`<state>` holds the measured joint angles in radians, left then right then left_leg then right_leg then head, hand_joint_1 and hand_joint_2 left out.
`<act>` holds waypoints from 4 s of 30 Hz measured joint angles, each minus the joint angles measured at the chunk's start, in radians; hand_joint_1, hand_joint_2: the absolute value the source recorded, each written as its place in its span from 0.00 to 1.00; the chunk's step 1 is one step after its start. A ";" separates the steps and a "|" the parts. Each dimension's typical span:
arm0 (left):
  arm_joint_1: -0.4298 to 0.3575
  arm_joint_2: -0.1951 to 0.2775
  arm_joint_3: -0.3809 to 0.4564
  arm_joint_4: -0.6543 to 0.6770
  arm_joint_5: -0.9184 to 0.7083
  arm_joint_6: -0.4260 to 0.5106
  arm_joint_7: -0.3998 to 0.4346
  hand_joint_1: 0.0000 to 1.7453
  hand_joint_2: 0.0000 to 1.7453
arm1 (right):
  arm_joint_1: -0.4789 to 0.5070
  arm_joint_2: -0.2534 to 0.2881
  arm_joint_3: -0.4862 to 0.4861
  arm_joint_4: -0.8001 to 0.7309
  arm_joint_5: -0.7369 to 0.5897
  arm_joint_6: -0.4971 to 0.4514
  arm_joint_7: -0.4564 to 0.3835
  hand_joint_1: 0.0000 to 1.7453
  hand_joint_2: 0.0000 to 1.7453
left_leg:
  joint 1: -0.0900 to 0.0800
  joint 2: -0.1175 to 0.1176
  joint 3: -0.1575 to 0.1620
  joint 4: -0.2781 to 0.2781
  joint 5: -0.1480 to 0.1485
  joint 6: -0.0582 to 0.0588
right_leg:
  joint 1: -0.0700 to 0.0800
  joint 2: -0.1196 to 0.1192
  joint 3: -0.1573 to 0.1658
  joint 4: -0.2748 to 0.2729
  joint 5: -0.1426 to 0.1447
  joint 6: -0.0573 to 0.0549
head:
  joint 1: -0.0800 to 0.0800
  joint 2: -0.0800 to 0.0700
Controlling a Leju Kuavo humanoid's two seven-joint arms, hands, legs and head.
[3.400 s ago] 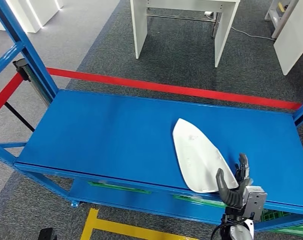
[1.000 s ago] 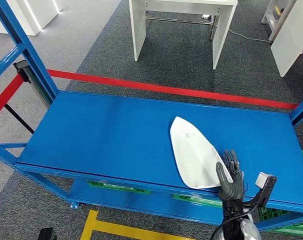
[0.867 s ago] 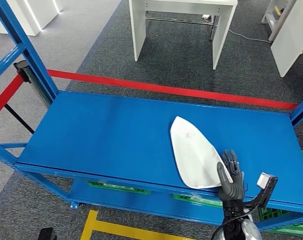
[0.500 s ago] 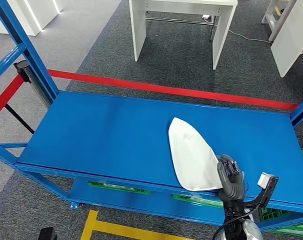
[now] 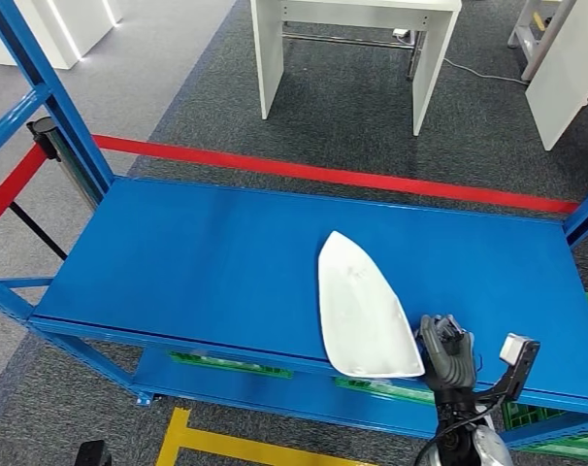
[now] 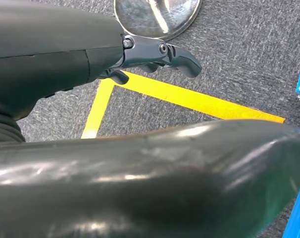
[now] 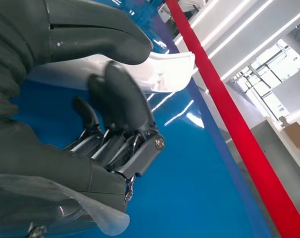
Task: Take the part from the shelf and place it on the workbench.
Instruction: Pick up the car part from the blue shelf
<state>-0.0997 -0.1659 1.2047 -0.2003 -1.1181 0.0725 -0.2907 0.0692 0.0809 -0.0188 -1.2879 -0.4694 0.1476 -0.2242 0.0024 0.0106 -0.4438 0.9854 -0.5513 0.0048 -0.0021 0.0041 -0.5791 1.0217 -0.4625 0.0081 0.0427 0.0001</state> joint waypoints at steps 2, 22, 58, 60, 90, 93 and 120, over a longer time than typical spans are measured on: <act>0.000 0.000 0.000 0.000 0.000 0.000 0.000 0.00 0.00 | 0.001 0.000 0.003 -0.005 0.025 -0.039 -0.012 0.00 1.00 | 0.000 0.000 0.000 0.000 0.000 0.000 | 0.000 0.000 0.000 0.000 0.000 0.000 | 0.000 0.000; 0.001 0.000 0.003 0.000 0.021 0.004 -0.012 0.00 0.00 | 0.093 0.000 0.098 -0.251 0.754 -0.556 -0.254 0.00 1.00 | 0.000 -0.001 -0.004 0.000 -0.001 0.001 | -0.001 -0.002 -0.003 0.000 -0.001 0.001 | 0.000 0.000; -0.017 0.001 -0.024 0.000 -0.023 -0.027 -0.003 0.00 0.00 | -0.077 -0.285 0.413 -0.098 1.087 -0.231 -0.085 0.00 1.00 | -0.001 -0.001 -0.004 0.000 -0.001 0.001 | -0.001 -0.002 -0.003 0.000 -0.001 0.001 | 0.000 0.000; -0.018 0.001 -0.026 0.000 -0.024 -0.028 -0.002 0.00 0.00 | -0.091 -0.292 0.422 -0.093 1.094 -0.223 -0.083 0.00 1.00 | -0.001 -0.001 -0.005 0.000 -0.001 0.001 | -0.001 -0.002 -0.003 0.000 -0.001 0.001 | 0.000 0.000; -0.020 0.000 -0.032 0.000 -0.016 -0.028 0.003 0.00 0.00 | -0.147 -0.352 0.495 -0.181 1.145 -0.279 -0.124 0.00 1.00 | -0.001 -0.001 -0.005 0.000 -0.001 0.001 | -0.001 -0.003 -0.003 0.000 -0.001 0.001 | 0.000 0.000; -0.019 0.000 -0.032 0.000 -0.016 -0.027 0.002 0.00 0.00 | -0.126 -0.352 0.524 -0.220 1.144 -0.271 -0.132 0.00 1.00 | -0.001 -0.001 -0.005 0.000 -0.001 0.001 | -0.001 -0.003 -0.003 0.000 -0.001 0.001 | 0.000 0.000; -0.010 0.002 -0.032 0.000 -0.002 -0.021 -0.003 0.00 0.00 | -0.062 -0.353 0.581 -0.265 1.152 -0.302 -0.043 0.00 1.00 | -0.001 -0.001 -0.005 0.000 -0.001 0.002 | -0.001 -0.003 -0.003 0.000 -0.001 0.001 | 0.000 0.000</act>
<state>-0.1098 -0.1644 1.1730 -0.2003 -1.1201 0.0515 -0.2937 0.0070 -0.2720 0.5625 -1.5526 0.6822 -0.1541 -0.2672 0.0017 0.0100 -0.4485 0.9855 -0.5525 0.0064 -0.0030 0.0013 -0.5825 1.0217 -0.4637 0.0091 0.0427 0.0000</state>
